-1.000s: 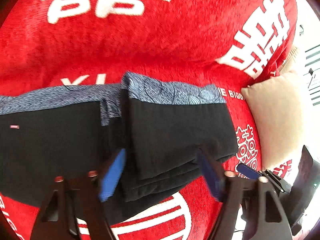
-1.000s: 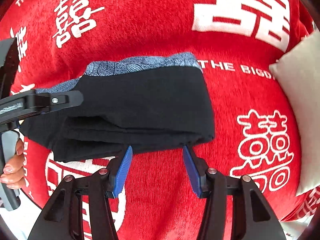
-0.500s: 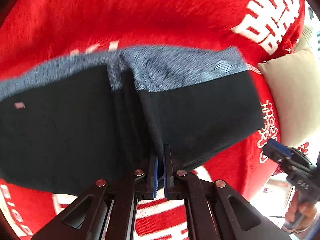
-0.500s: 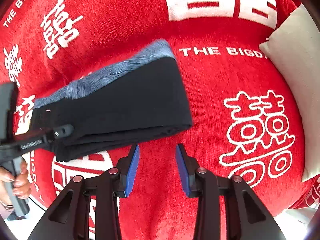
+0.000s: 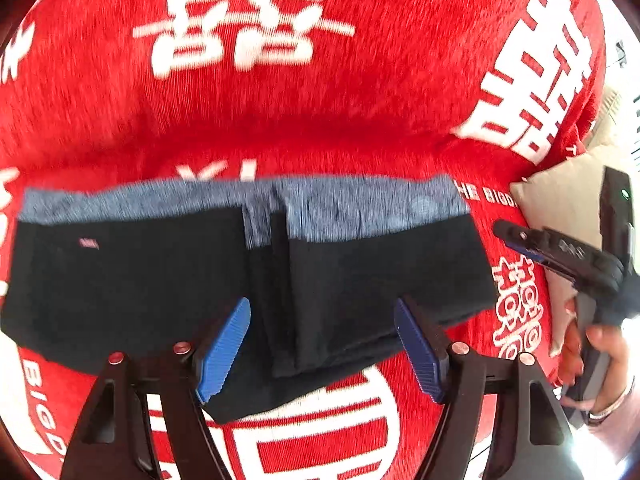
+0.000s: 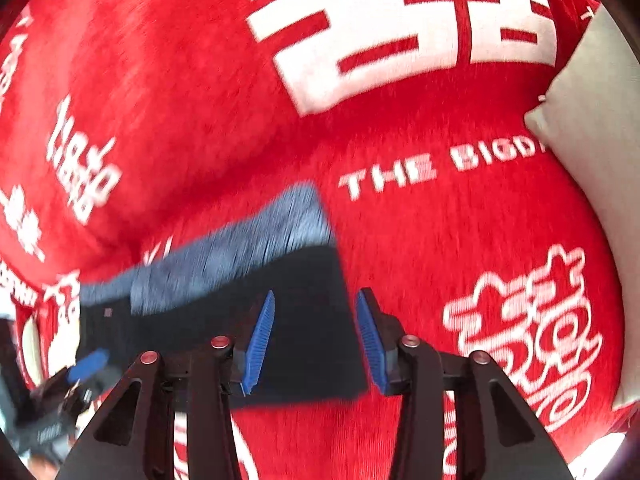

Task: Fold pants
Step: 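Open the right gripper and release the folded end onto the trousers, then press and smooth the folded trousers with both open grippers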

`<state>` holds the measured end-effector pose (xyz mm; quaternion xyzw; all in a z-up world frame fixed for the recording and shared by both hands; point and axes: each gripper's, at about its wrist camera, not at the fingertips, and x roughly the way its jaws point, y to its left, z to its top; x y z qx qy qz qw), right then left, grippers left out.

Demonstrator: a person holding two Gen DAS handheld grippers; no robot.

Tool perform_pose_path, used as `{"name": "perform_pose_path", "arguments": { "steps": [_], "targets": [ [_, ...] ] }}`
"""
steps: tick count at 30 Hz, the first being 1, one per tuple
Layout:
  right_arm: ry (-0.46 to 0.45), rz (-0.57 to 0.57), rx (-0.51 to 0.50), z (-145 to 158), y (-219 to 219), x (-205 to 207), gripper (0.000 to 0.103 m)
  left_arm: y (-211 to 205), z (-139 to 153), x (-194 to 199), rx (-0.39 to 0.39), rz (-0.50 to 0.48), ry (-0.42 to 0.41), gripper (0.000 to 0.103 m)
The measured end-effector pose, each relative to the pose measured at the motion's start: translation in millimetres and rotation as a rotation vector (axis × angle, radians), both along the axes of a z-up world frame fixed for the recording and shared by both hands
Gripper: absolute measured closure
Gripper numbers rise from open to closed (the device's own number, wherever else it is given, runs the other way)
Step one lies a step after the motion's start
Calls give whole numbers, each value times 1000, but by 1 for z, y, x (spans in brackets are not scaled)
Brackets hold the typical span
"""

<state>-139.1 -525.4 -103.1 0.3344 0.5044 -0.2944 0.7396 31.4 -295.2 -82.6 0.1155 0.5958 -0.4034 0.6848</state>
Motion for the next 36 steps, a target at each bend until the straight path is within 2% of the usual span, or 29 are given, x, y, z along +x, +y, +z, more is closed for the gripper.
{"name": "perform_pose_path", "arguments": {
  "steps": [4, 8, 10, 12, 13, 15, 18, 22, 25, 28, 31, 33, 36],
  "targets": [
    [26, -8, -12, -12, -27, 25, 57, -32, 0, 3, -1, -17, -43, 28],
    [90, 71, -63, -28, -31, 53, 57, -58, -28, 2, 48, -5, -47, 28],
    [155, 110, -65, -48, -28, 65, 57, -60, -50, -1, 102, 12, -33, 28],
    [176, 155, -25, -65, -20, 74, 56, -53, -70, -4, 163, 22, -30, 28],
    [196, 179, -53, -68, -14, 80, 55, -46, -81, -5, 191, 21, -32, 28],
    [226, 239, -126, -66, -2, 89, 55, -38, -81, -7, 150, 7, -47, 28],
    [186, 220, -98, -57, -5, 83, 55, -38, -79, -8, 164, -22, -52, 28],
    [119, 202, -92, -26, 2, 56, 55, -32, -77, -12, 159, -28, -71, 28],
    [48, 217, -34, -12, 20, 37, 55, -23, -69, -10, 181, 11, -65, 28],
    [1, 241, 99, -26, 37, 21, 60, -7, -44, 4, 112, 94, -32, 28],
    [-10, 206, 130, -43, 49, 7, 60, -11, -27, 11, 62, 96, -47, 28],
    [-22, 187, 133, -45, 45, 9, 60, -24, -25, 14, 38, 71, -51, 28],
    [-33, 147, 172, -46, 37, 10, 60, -43, -37, 23, 14, 51, -23, 29]
  ]
}}
